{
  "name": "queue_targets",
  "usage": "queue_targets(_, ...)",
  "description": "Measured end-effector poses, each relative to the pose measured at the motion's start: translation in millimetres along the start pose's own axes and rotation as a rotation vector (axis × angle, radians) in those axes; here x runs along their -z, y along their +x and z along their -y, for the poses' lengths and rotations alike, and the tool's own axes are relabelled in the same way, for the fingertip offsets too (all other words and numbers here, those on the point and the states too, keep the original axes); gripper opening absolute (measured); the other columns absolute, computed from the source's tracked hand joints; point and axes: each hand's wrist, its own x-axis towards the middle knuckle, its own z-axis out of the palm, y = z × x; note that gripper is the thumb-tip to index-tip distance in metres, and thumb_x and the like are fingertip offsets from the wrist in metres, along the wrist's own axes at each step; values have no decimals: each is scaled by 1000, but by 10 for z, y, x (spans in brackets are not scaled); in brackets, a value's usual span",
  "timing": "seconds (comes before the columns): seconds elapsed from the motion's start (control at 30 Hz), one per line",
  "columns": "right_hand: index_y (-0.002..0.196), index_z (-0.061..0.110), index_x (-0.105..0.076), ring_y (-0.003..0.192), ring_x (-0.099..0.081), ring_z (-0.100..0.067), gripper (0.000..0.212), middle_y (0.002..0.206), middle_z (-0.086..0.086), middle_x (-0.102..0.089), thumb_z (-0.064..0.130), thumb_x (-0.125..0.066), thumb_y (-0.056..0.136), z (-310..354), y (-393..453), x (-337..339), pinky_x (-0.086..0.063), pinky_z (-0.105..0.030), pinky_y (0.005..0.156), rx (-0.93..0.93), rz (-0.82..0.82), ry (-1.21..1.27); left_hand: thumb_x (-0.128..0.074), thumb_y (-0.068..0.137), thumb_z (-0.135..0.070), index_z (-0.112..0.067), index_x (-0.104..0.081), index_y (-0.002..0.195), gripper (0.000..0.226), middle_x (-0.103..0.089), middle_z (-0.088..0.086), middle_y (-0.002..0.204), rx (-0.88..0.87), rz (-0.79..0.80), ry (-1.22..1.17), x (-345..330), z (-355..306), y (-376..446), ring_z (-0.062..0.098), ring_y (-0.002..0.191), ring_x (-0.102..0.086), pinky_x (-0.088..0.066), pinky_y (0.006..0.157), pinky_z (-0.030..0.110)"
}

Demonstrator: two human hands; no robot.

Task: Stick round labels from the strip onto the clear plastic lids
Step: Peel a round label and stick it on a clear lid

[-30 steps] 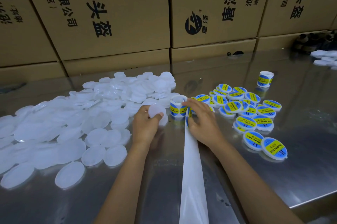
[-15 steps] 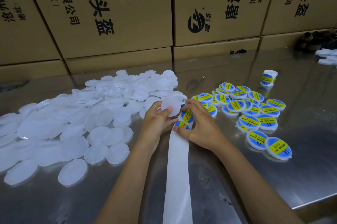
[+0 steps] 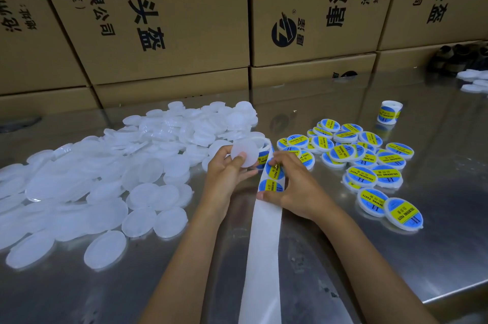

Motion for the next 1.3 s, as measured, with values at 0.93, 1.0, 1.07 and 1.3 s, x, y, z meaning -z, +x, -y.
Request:
queue_targets(0.93, 102, 15, -70, 99, -54, -11, 27, 106, 3, -62, 17, -83, 78, 34, -64, 98, -41, -18, 88, -7, 139, 26, -42, 107, -25, -26, -46, 113, 8, -73, 7, 108, -140, 152, 593, 20, 194, 76, 20, 101, -72, -49, 100, 49)
queue_targets(1.0, 101, 14, -70, 100, -53, -14, 26, 106, 2, -62, 17, -83, 78, 43, -54, 95, -42, -23, 91, -4, 138, 3, -42, 107, -25, -24, -46, 115, 9, -73, 8, 109, -133, 169, 585, 26, 197, 85, 22, 101, -72, -49, 100, 49)
queue_targets(1.07, 100, 14, -71, 102, -54, -17, 25, 106, 1, -63, 17, -83, 78, 52, -48, 91, -43, -27, 94, -9, 134, -2, -42, 107, -25, -23, -47, 118, 13, -73, 8, 111, -129, 184, 584, 31, 199, 93, 25, 103, -72, -49, 101, 50)
queue_targets(1.3, 97, 13, -71, 101, -50, -13, 17, 104, 2, -62, 16, -78, 83, 55, -40, 64, -39, -21, 88, -5, 115, -59, -41, 107, -21, -24, -46, 119, 13, -76, 7, 104, -104, 206, 531, 34, 199, 104, 23, 96, -75, -48, 104, 51)
